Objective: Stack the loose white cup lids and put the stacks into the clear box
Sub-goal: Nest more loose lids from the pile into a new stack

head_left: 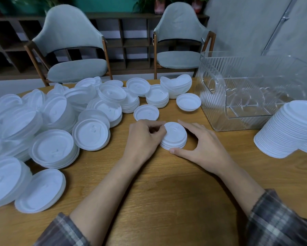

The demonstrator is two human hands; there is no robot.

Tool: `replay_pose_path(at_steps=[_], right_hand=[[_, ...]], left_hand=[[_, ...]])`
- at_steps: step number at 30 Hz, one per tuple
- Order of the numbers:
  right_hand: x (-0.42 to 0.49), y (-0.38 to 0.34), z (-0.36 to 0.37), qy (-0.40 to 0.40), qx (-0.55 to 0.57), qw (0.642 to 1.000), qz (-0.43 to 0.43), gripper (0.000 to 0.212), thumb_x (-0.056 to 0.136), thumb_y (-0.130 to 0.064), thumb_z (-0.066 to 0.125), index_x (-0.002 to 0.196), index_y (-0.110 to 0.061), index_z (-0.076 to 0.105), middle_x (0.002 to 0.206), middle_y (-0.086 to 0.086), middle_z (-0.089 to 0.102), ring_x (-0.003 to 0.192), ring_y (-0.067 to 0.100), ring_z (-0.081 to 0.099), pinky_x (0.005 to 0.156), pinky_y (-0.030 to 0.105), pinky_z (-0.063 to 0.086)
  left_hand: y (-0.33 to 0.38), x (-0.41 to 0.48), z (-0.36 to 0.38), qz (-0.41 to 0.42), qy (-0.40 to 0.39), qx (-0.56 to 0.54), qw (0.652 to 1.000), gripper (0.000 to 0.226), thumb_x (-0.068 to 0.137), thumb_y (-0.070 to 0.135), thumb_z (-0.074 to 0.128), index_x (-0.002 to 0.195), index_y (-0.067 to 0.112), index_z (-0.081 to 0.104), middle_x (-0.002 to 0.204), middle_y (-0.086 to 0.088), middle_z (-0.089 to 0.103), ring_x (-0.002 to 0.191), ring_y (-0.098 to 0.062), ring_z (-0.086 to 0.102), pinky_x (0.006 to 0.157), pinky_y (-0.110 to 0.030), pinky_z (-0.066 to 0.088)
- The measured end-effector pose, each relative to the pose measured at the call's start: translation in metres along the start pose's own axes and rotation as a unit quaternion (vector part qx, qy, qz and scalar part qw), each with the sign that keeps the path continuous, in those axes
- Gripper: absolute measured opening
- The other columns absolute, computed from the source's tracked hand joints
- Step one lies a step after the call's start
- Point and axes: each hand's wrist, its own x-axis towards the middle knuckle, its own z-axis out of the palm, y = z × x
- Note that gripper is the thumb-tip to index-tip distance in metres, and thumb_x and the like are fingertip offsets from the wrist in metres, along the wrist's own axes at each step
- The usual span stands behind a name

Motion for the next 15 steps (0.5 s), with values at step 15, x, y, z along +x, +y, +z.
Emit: replay_pose_path(at_steps=[15], right_hand=[[0.0017, -0.0026, 0.0011, 0.003, -0.006, 1.000, 0.008, 0.090, 0.076, -0.063, 0.082, 0.153, -0.028, 0.050, 0.139, -0.019, 0.054, 0.132, 0.000, 0.042, 0.107, 0.022, 0.031]], left_hand=[[-0.0059, -0.0018, -0.0030, 0.095, 0.004, 0.067, 0.993, 0.013, 0.097, 0.028, 0.073, 0.106, 0.026, 0.083, 0.092, 0.003, 0.070, 0.083, -0.007, 0.063, 0.074, -0.012, 0.043]])
